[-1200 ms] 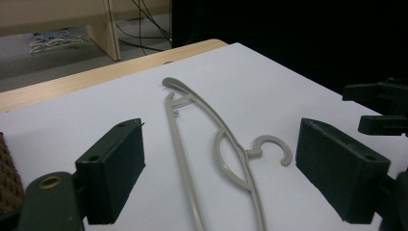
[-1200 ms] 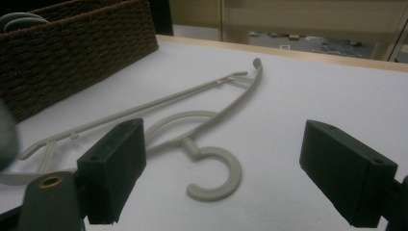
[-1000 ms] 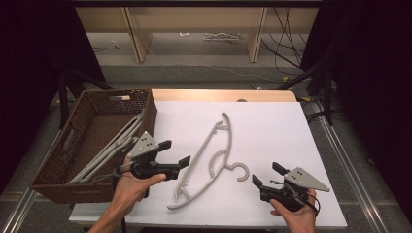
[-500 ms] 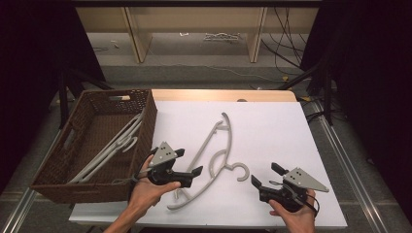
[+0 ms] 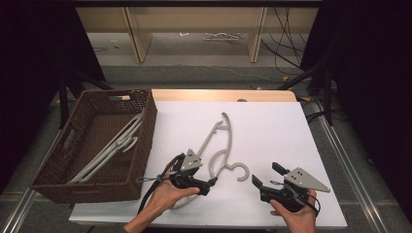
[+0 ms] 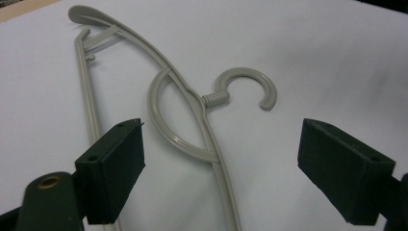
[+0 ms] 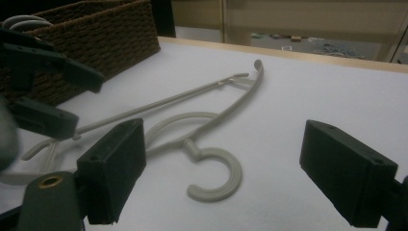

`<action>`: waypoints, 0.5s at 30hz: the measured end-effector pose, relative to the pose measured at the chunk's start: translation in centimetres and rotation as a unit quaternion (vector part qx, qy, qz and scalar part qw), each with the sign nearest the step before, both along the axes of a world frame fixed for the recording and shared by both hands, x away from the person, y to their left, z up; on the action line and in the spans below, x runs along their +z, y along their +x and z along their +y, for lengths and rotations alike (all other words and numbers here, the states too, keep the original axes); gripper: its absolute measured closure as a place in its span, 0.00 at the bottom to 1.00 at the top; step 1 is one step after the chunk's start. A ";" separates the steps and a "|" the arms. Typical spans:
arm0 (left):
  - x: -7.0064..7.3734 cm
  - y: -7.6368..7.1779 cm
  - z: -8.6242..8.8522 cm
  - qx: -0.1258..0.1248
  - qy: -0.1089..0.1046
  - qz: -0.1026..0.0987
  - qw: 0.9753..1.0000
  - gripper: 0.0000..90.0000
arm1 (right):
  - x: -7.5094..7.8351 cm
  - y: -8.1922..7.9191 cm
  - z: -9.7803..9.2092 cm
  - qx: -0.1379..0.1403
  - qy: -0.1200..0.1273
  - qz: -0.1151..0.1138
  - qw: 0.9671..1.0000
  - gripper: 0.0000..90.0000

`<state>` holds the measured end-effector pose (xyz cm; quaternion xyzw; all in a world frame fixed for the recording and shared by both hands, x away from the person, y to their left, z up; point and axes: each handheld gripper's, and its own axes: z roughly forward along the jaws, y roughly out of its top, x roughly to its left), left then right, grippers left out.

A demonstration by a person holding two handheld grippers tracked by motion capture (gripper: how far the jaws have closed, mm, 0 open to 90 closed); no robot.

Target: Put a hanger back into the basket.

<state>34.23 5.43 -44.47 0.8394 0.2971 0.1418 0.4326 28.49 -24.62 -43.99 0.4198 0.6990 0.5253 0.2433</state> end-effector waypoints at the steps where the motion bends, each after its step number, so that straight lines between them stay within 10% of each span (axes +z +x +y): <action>1: -0.1 0.1 -0.2 -0.001 0.006 0.000 1.000 0.18 | 0.1 0.0 -0.1 0.001 0.000 0.002 1.000 0.19; 15: -2.0 1.8 -1.8 -0.019 0.084 0.042 0.995 0.21 | 0.1 -0.1 0.2 0.003 -0.006 0.006 1.000 0.19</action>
